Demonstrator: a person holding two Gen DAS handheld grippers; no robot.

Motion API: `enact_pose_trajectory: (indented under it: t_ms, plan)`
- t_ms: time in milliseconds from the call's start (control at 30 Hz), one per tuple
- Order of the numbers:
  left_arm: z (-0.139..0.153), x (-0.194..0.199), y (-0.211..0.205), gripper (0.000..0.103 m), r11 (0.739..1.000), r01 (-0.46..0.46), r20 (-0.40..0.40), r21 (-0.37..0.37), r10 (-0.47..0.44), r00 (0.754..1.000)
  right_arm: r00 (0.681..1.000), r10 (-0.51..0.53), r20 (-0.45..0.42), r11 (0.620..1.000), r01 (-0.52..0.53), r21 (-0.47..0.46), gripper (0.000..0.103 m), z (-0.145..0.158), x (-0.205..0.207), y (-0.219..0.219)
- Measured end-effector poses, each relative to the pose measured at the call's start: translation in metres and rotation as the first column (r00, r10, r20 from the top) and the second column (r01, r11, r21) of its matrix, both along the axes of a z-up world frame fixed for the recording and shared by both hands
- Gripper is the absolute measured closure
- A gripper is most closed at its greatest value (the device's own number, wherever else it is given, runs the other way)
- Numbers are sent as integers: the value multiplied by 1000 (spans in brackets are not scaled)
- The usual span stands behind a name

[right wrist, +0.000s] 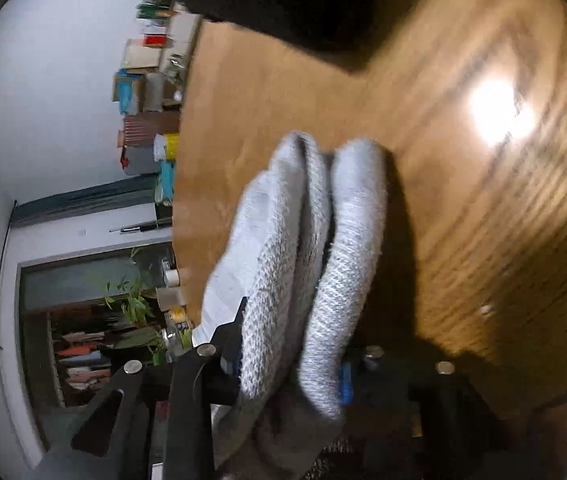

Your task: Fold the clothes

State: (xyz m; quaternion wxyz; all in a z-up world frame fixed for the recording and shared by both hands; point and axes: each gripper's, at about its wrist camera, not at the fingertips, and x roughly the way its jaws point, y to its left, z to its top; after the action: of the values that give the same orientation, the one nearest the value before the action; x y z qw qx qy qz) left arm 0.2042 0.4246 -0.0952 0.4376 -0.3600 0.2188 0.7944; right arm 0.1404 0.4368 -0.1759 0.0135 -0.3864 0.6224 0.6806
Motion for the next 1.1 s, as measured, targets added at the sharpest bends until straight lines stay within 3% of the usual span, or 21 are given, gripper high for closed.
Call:
enact_pose_trajectory:
  t_ms: [100,200,300,400,467,633,933,967,1033,1100]
  plan:
    - [29,-12,-37,77,991,-39,73,127,30,997,997,57,-42,985,-49,166,74,52,-13,-24]
    - [58,-33,-90,77,961,-109,165,256,67,984,983,141,-114,960,-108,257,74,105,-36,-59]
    - [80,-56,-153,77,907,-220,271,359,124,954,953,257,-159,912,-185,365,74,146,-67,-111]
    - [84,-72,-223,77,832,-367,344,416,230,911,907,392,-153,840,-285,462,74,171,-107,-178]
    - [80,-77,-259,77,789,-444,367,425,298,881,873,471,-124,796,-361,486,74,174,-135,-221]
    - [62,-92,-326,77,716,-583,425,383,424,800,802,596,-33,728,-523,443,74,142,-198,-310]
    - [34,-117,-398,77,618,-702,509,355,502,699,718,690,93,604,-642,473,73,94,-256,-402]
    - [30,-121,-403,77,610,-711,520,349,506,689,711,697,90,600,-648,469,72,92,-258,-403]
    - [21,-131,-408,77,599,-726,546,336,505,669,699,710,84,594,-659,461,57,86,-261,-404]
    - [11,-139,-412,76,591,-739,578,324,495,649,686,724,78,587,-671,453,49,80,-263,-405]
